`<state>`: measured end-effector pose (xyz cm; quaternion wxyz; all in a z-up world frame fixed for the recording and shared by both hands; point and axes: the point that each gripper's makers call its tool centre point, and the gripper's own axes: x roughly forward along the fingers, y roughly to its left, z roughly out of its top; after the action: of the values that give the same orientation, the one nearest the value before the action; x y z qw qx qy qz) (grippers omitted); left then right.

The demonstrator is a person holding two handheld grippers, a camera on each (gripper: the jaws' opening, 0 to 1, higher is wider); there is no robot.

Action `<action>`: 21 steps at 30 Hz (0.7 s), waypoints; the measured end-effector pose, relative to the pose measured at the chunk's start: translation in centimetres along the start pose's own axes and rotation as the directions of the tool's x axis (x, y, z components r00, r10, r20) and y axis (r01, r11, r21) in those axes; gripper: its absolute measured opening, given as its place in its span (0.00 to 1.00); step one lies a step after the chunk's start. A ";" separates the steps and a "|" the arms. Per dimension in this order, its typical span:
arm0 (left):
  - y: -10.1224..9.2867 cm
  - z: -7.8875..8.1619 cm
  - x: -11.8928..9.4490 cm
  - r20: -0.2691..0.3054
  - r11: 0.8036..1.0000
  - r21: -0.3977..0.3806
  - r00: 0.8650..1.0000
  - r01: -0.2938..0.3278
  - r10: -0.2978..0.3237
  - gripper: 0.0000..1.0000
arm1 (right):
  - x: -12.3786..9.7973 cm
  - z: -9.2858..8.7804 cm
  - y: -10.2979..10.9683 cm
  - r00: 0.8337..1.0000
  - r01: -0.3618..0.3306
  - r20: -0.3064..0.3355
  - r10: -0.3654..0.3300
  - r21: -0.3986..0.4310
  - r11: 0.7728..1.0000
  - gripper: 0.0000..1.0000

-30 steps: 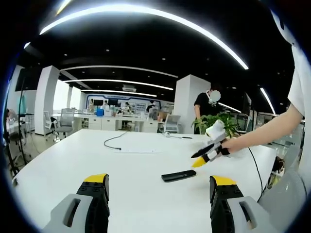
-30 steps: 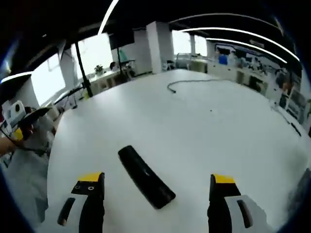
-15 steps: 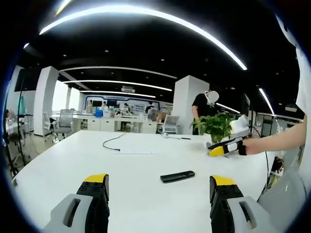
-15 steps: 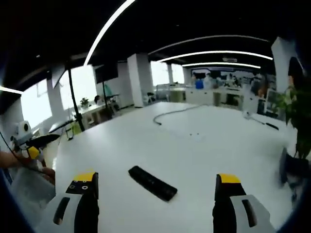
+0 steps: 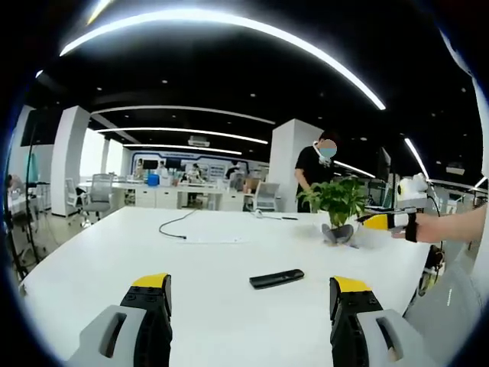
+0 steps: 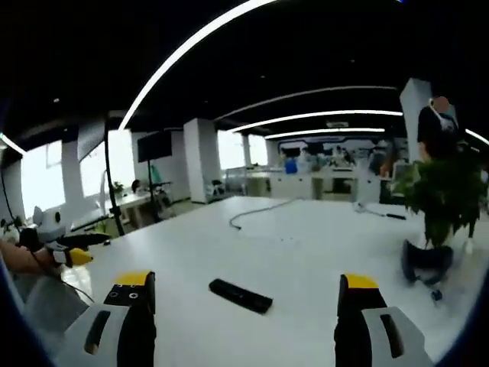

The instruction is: Press the specified remote control buttons in sequence, fully releasing each button before pressing the next.

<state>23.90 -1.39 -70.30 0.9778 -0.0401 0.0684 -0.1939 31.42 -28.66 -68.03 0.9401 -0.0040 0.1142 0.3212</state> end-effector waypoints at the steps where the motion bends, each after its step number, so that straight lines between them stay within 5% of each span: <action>1: 0.0 0.0 0.0 0.000 1.000 0.001 1.000 0.001 -0.001 0.88 | -0.4 -0.1 0.1 1.000 0.006 0.000 -0.006 -0.009 1.000 0.99; 10: 0.0 0.0 -0.1 -0.002 1.000 0.003 1.000 0.002 -0.002 0.88 | -5.0 -1.7 1.7 0.997 0.079 -0.004 -0.080 -0.072 0.994 0.99; 21: 0.0 -0.1 -0.1 -0.008 1.000 0.007 1.000 -0.002 0.002 0.88 | -7.4 -2.9 -0.2 0.985 0.171 0.039 -0.170 -0.026 0.985 0.99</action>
<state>23.79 -1.39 -70.38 0.9779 -0.0359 0.0715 -0.1933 25.27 -33.53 -69.27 0.9659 -0.0216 0.0913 0.2414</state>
